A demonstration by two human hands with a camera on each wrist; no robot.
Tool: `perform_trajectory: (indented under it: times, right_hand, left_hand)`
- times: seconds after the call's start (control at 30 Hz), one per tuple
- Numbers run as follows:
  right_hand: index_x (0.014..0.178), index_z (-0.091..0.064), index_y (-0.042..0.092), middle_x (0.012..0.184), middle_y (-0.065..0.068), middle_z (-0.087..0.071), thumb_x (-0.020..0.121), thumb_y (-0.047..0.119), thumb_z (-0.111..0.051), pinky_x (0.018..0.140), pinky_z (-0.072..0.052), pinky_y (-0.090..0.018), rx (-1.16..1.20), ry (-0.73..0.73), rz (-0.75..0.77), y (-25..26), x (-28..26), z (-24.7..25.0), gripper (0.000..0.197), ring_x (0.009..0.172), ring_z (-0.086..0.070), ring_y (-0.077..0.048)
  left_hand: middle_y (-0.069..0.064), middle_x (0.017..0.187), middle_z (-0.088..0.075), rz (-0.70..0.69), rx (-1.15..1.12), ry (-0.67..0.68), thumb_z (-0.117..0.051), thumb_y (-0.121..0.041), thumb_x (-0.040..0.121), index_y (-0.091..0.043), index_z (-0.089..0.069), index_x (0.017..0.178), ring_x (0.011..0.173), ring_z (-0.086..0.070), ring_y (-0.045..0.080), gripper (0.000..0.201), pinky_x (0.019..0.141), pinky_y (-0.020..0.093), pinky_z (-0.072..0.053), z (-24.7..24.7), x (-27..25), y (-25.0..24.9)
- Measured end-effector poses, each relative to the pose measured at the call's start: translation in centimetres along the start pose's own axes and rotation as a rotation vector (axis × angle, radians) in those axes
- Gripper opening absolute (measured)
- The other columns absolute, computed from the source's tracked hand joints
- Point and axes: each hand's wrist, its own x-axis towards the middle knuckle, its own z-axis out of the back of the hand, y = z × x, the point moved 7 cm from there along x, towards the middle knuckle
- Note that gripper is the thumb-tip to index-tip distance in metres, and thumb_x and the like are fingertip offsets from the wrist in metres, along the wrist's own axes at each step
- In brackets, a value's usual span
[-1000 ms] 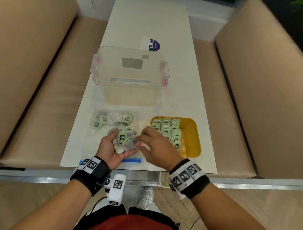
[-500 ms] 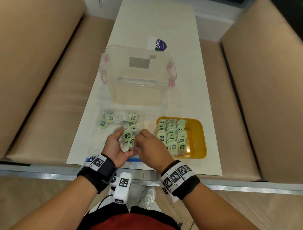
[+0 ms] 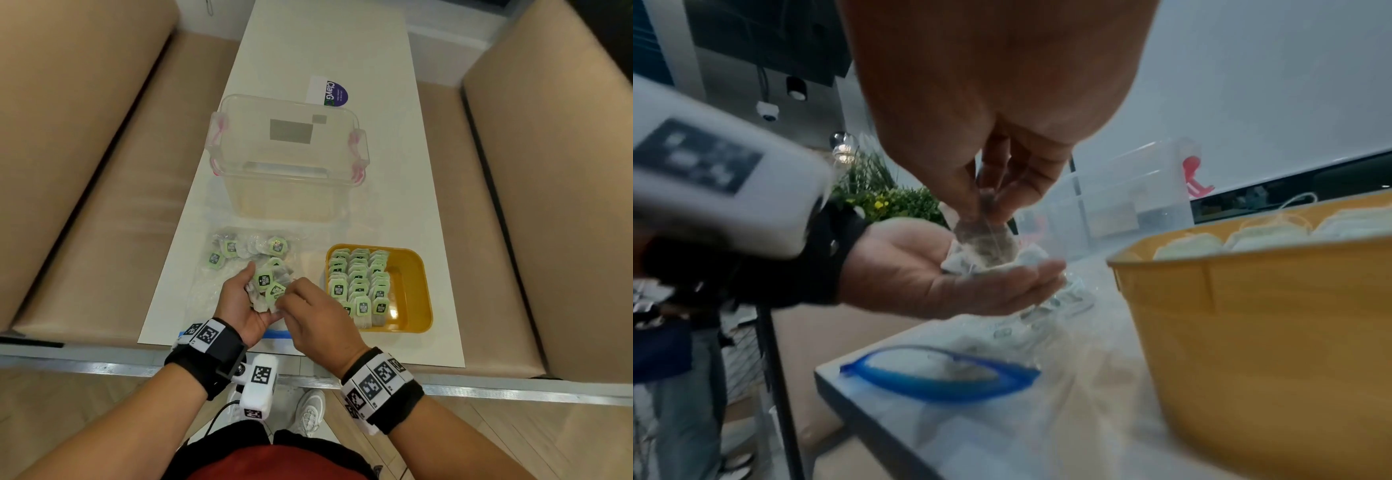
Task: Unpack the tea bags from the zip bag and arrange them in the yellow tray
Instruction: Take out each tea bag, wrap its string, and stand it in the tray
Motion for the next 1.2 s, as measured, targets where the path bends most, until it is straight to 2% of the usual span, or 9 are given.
perform_trajectory:
  times: [0.07, 0.17, 0.3, 0.47, 0.6, 0.67, 0.83, 1.03, 1.2]
  right_hand:
    - [0.090, -0.065, 0.006, 0.095, -0.008, -0.057, 0.088, 0.010, -0.060, 0.058, -0.050, -0.038, 0.004, 0.054, -0.004, 0.1, -0.5, -0.9, 0.007, 0.079, -0.055, -0.025]
    - [0.095, -0.067, 0.009, 0.096, -0.007, -0.060, 0.090, 0.020, -0.058, 0.063, -0.051, -0.037, 0.051, 0.078, -0.034, -0.3, -1.1, -1.3, 0.015, 0.082, -0.059, -0.027]
    - [0.112, -0.063, 0.009, 0.107, -0.008, -0.059, 0.093, 0.014, -0.055, 0.062, -0.052, -0.040, 0.073, 0.114, -0.161, -1.6, -0.9, -2.1, 0.022, 0.082, -0.061, -0.030]
    - [0.147, -0.036, 0.021, 0.129, -0.006, -0.050, 0.094, 0.022, -0.055, 0.073, -0.051, -0.040, 0.044, 0.287, -0.378, -3.0, 0.0, -2.8, 0.057, 0.098, -0.060, -0.031]
    - [0.132, -0.054, 0.018, 0.119, -0.006, -0.044, 0.089, 0.019, -0.062, 0.073, -0.050, -0.037, 0.041, 0.323, -0.365, -2.7, 0.8, -2.6, 0.044, 0.097, -0.058, -0.030]
    - [0.131, -0.055, 0.018, 0.118, -0.005, -0.042, 0.086, 0.017, -0.064, 0.075, -0.052, -0.039, 0.045, 0.333, -0.358, -2.6, 1.0, -2.5, 0.045, 0.099, -0.056, -0.028]
    - [0.133, -0.055, 0.019, 0.120, -0.005, -0.041, 0.081, 0.013, -0.067, 0.079, -0.053, -0.041, 0.050, 0.370, -0.360, -2.4, 1.3, -2.3, 0.054, 0.103, -0.055, -0.028]
    - [0.116, -0.050, 0.015, 0.114, -0.002, -0.043, 0.077, 0.009, -0.071, 0.068, -0.050, -0.043, 0.101, 0.300, -0.374, -2.2, 1.6, -1.4, 0.044, 0.087, -0.057, -0.028]
    - [0.116, -0.050, 0.015, 0.115, -0.003, -0.041, 0.075, 0.014, -0.078, 0.080, -0.050, -0.045, 0.152, 0.344, -0.446, -2.6, 1.4, -1.4, 0.050, 0.094, -0.058, -0.027]
  left_hand:
    - [0.022, 0.140, -0.058, 0.008, -0.029, 0.007, -0.042, -0.049, 0.101, -0.002, -0.058, 0.137, 0.128, -0.058, 0.037, 0.061, 0.092, 0.044, -0.054, -0.1, 0.3, 0.1]
    - [0.030, 0.133, -0.059, 0.033, -0.064, 0.028, -0.041, -0.052, 0.100, 0.001, -0.058, 0.134, 0.120, -0.062, 0.039, 0.065, 0.093, 0.052, -0.052, -0.3, 0.7, 0.3]
    - [0.026, 0.143, -0.053, 0.021, -0.070, 0.025, -0.042, -0.048, 0.101, 0.000, -0.052, 0.142, 0.132, -0.054, 0.037, 0.064, 0.101, 0.046, -0.048, -0.3, 0.8, 0.6]
    - [0.018, 0.142, -0.057, -0.019, -0.007, -0.015, -0.047, -0.045, 0.101, -0.009, -0.052, 0.145, 0.109, -0.064, 0.031, 0.057, 0.059, 0.035, -0.057, -0.6, 0.8, 0.7]
    - [0.015, 0.135, -0.064, -0.022, 0.048, -0.036, -0.046, -0.047, 0.101, -0.012, -0.058, 0.140, 0.103, -0.069, 0.026, 0.053, 0.072, 0.037, -0.058, -0.4, 0.7, 0.8]
    - [0.012, 0.122, -0.071, -0.023, 0.073, -0.051, -0.045, -0.047, 0.102, -0.013, -0.065, 0.132, 0.097, -0.072, 0.024, 0.049, 0.075, 0.038, -0.057, -0.4, 0.6, 0.8]
    - [0.008, 0.092, -0.077, -0.002, 0.108, 0.007, -0.041, -0.043, 0.105, -0.018, -0.081, 0.078, 0.079, -0.076, 0.022, 0.055, 0.060, 0.039, -0.061, -1.1, 0.3, 1.2]
    - [0.009, 0.102, -0.072, 0.018, 0.102, -0.032, -0.044, -0.049, 0.101, -0.016, -0.066, 0.115, 0.088, -0.074, 0.027, 0.042, 0.073, 0.040, -0.055, -1.2, -0.2, 1.1]
    - [0.011, 0.109, -0.070, 0.015, 0.070, -0.008, -0.043, -0.048, 0.102, -0.012, -0.057, 0.139, 0.094, -0.070, 0.030, 0.053, 0.065, 0.039, -0.058, -1.5, -0.3, 1.0]
